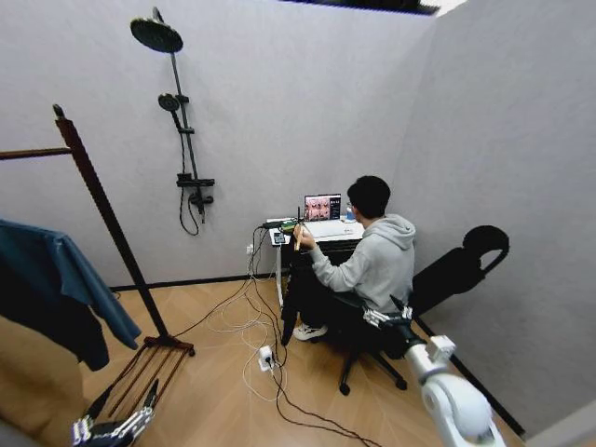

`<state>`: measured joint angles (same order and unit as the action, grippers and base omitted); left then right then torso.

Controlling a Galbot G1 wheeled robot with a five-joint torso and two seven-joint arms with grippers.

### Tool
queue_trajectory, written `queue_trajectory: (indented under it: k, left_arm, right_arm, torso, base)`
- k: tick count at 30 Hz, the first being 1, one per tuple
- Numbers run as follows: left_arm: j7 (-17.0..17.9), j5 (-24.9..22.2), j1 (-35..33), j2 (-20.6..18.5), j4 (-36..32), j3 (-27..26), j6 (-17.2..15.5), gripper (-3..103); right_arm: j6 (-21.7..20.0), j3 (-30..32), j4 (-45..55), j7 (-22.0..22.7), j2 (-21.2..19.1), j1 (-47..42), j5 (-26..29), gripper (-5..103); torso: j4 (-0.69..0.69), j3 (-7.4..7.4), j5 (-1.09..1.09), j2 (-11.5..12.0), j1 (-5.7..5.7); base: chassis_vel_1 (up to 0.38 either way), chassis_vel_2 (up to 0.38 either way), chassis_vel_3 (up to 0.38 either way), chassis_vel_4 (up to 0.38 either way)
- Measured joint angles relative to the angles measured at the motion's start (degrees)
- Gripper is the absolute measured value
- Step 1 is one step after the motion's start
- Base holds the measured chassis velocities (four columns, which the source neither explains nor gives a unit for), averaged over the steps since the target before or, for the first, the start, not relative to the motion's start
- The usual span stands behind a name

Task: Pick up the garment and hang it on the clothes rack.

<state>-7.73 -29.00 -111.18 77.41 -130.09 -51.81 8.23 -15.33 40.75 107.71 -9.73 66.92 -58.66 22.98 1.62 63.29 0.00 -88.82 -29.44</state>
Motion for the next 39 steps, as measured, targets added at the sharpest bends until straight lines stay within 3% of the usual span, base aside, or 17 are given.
queue_trajectory:
  k: [4,8,14,19,23,28,39]
  left_arm:
    - [0.0,0.0,0.0,0.0,0.0,0.0,0.0,100]
    - [0.0,0.0,0.0,0.0,0.0,0.0,0.0,100]
    - [0.0,0.0,0.0,0.0,0.0,0.0,0.0,100]
    - [0.0,0.0,0.0,0.0,0.0,0.0,0.0,100]
    - [0.0,0.0,0.0,0.0,0.0,0.0,0.0,100]
    - [0.0,0.0,0.0,0.0,0.0,0.0,0.0,100]
    - [0.0,0.0,0.0,0.0,0.0,0.0,0.0,100]
  right_arm:
    - [0.6,-4.1,-6.0,-1.5,-4.3,7.4,2.3,100]
    - [3.1,-9.1,-14.0,-2.2,-4.8,16.1,3.4,100]
    - [9.8,-18.5,-31.2,-5.1,-1.3,31.0,5.2,100]
    - [13.4,-23.3,-37.2,-5.8,1.2,36.1,7.0,100]
    - [14.1,-24.7,-40.1,-2.7,3.8,39.0,6.1,100]
    - [14.6,-25.1,-44.1,2.4,7.7,42.3,0.0,100]
    - [15.6,-27.7,-58.6,1.6,10.9,51.0,-3.0,100]
  torso:
    - [0.03,0.0,-0.01,0.0,0.0]
    - [0.03,0.03,0.02,0.0,-0.07]
    - [0.0,0.03,0.0,0.0,-0.11]
    - [0.01,0.03,0.01,0.0,-0.09]
    - [0.01,0.02,-0.02,0.0,-0.08]
    - [0.04,0.02,0.0,0.0,-0.08]
    - [0.02,0.02,0.0,0.0,-0.08]
  base:
    - [0.065,-0.073,-0.055,0.049]
    - [0.003,-0.015,-0.007,0.009]
    - [0.0,0.0,0.0,0.0]
    - [0.0,0.0,0.0,0.0]
    - [0.0,0.0,0.0,0.0]
    - [0.0,0.0,0.0,0.0]
    - [0.0,0.0,0.0,0.0]
